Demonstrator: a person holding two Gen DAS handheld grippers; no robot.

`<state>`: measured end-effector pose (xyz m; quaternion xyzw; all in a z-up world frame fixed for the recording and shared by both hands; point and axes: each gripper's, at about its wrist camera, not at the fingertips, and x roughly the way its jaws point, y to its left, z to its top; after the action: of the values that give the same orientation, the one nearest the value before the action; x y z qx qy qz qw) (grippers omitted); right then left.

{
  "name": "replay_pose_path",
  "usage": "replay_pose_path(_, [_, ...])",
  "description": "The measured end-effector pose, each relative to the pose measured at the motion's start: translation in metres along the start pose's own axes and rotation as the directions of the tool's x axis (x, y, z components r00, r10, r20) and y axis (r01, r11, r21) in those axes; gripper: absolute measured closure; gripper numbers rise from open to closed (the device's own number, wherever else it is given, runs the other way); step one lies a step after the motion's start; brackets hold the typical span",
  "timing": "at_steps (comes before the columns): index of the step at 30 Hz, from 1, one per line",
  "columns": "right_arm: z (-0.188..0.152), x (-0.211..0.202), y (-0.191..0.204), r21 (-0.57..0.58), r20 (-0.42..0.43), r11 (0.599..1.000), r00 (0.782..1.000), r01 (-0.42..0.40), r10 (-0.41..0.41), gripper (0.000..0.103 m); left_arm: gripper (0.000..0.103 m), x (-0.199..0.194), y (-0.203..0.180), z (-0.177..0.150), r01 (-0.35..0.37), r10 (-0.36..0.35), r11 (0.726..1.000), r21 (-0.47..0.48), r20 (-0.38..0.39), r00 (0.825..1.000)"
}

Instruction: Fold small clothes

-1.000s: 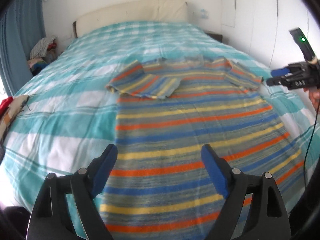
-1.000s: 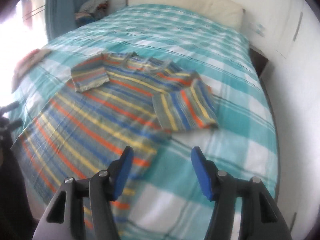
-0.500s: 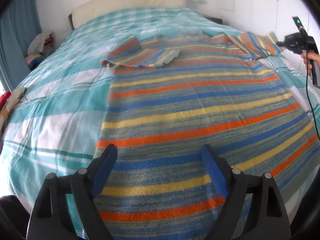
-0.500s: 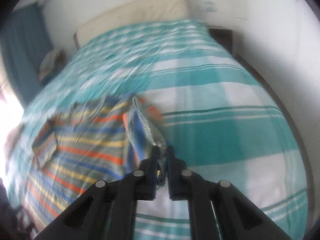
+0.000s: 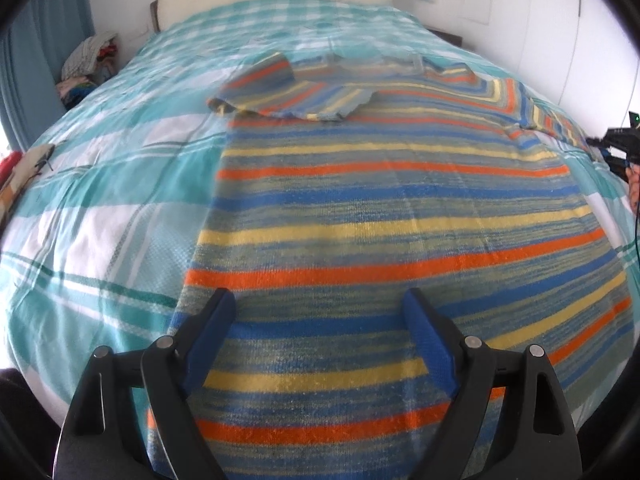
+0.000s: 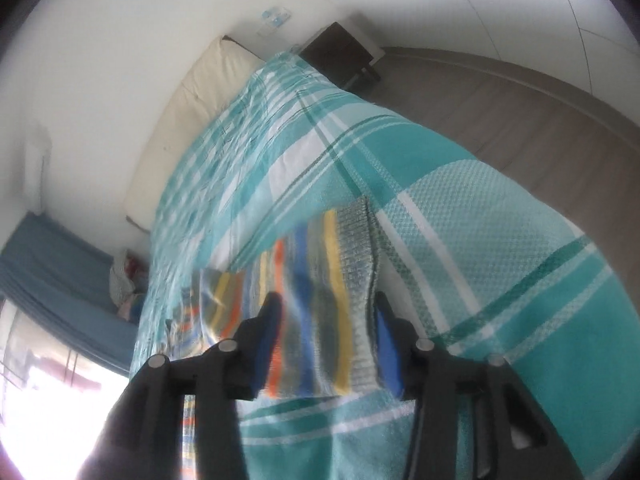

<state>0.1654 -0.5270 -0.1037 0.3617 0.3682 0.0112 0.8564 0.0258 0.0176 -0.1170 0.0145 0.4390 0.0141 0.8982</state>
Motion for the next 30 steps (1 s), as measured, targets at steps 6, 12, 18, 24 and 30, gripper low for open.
replay_pose_path(6, [-0.002,-0.015,0.0,-0.004,0.056,0.974,0.972,0.227,-0.227,0.102,0.016,-0.004,-0.002,0.0,-0.032,0.031,0.999,-0.021,-0.028,0.999])
replay_pose_path(12, [-0.008,-0.005,0.009,-0.064,0.035,0.946,0.948,0.318,-0.316,0.101,0.017,-0.044,-0.004,0.026,-0.041,0.043,0.999,0.031,-0.079,0.996])
replay_pose_path(18, [-0.009,-0.026,0.01,-0.052,0.075,0.951,0.951,0.304,-0.3,0.044,0.005,-0.133,-0.008,0.121,0.008,-0.016,0.987,0.159,0.049,0.999])
replay_pose_path(24, [-0.011,-0.064,0.026,-0.095,0.251,0.913,0.897,0.396,-0.363,0.038,0.002,-0.032,-0.045,0.175,-0.035,0.012,0.923,0.382,0.063,0.998])
replay_pose_path(30, [-0.016,-0.067,0.033,-0.131,0.273,0.903,0.89,0.41,-0.365,0.038,0.022,0.132,-0.041,0.161,-0.012,0.083,0.914,0.406,-0.158,0.984])
